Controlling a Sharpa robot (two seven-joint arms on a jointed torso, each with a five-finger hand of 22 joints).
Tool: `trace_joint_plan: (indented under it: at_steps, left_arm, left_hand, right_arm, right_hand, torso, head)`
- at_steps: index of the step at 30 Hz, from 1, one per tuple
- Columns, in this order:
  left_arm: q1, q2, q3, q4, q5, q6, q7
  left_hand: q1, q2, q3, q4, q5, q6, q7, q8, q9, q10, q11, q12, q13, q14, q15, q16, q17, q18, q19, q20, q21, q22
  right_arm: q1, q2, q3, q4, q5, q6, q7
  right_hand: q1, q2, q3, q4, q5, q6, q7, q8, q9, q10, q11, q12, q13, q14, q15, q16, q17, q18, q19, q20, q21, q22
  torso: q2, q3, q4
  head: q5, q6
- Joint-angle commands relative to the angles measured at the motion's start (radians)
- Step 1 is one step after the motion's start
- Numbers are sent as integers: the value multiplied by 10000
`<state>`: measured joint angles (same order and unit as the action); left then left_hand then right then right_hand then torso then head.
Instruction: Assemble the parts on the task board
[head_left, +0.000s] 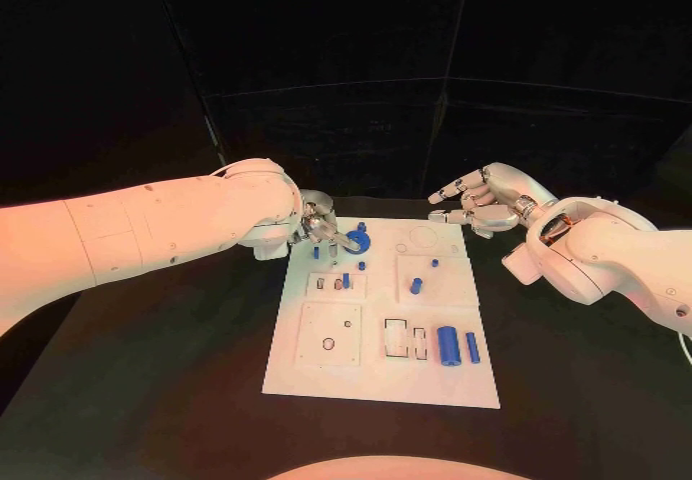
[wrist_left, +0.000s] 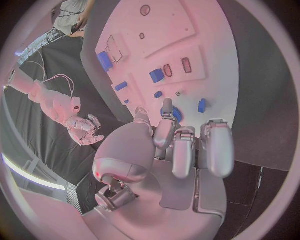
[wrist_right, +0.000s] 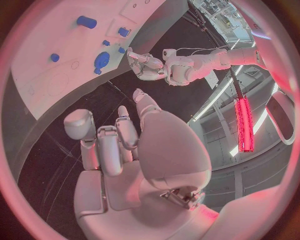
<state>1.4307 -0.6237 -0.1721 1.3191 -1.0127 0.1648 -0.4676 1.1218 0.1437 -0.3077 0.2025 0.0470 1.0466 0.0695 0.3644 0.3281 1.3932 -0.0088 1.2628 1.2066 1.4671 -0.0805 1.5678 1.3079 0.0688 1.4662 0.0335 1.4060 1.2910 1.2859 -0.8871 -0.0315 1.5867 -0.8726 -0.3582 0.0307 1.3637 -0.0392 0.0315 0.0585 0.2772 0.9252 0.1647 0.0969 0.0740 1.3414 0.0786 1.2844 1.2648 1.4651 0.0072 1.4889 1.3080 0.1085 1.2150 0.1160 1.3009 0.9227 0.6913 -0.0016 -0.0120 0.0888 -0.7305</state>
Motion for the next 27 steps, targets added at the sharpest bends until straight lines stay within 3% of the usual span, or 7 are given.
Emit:
trace_joint_plan:
  at_steps: [1, 10, 15, 20, 27]
  left_arm:
    - [20, 186, 3, -138, -680, 358, -463]
    - [-19, 733, -67, -464, -481, 1000, -921]
    - [-38, 825, -173, -486, -310, 1202, -1140]
    - [-58, 925, -221, -560, -201, 1363, -1216]
    - [-152, 1029, -293, -616, -138, 1478, -1252]
  left_hand:
    - [-48, 93, -85, 1, 1, -126, -29, 102, 87, -108, 1, 83, 40, 1037, 62, 30, 2629, -169, 298, -51, 75, 37]
    - [-34, 163, -183, 24, 0, -341, -15, 323, 334, -224, 15, 27, -14, 1037, 75, 30, 2629, -127, 200, -33, -12, -139]
    - [36, 183, -177, -23, 1, -421, -3, 370, 396, -290, 25, -38, -79, 1037, 85, 30, 2629, -116, 174, -23, -39, -184]
    - [75, 198, -170, -51, 2, -463, 4, 397, 431, -338, 32, -92, -135, 1037, 88, 30, 2629, -109, 157, -18, -57, -213]
    - [214, 264, -104, -154, 3, -544, 12, 480, 526, -363, 40, -99, -129, 1037, 96, 30, 2629, -106, 141, -7, -61, -217]
  right_arm:
    - [25, 34, 8, -14, -110, 68, 47]
    - [28, 127, 8, -96, -138, 88, 12]
    - [28, 158, 8, -125, -142, 112, -14]
    - [28, 193, 8, -155, -148, 123, -36]
    - [28, 278, 8, -214, -174, 151, -51]
  right_hand:
    - [106, 6, -39, 2, 43, -26, 15, 43, -9, -71, -4, -50, -2, 650, -42, -64, 938, 137, -60, -40, -58, -15]
    - [107, 7, -46, 2, 67, -20, 14, 50, -7, -64, -6, -44, 5, 650, -43, -67, 936, 136, -56, -42, -59, -14]
    - [106, 8, -52, 4, 91, -16, 13, 56, -6, -68, -7, -51, -3, 650, -45, -71, 930, 137, -58, -43, -65, -21]
    - [106, 8, -52, 4, 91, -16, 13, 56, -6, -68, -7, -51, -3, 650, -45, -71, 930, 137, -58, -43, -65, -21]
    - [107, 15, -62, 7, 142, -11, 10, 66, -5, -62, -9, -47, -1, 652, -47, -71, 933, 136, -52, -45, -67, -19]
  torso:
    - [12, -13, -8]
    - [17, -20, 3]
    - [3, -17, 0]
    - [3, -6, 15]
    - [0, -18, 8]
  head:
    - [16, -12]
    - [14, -77]
    - [0, -118]
    - [-3, -134]
    - [10, -160]
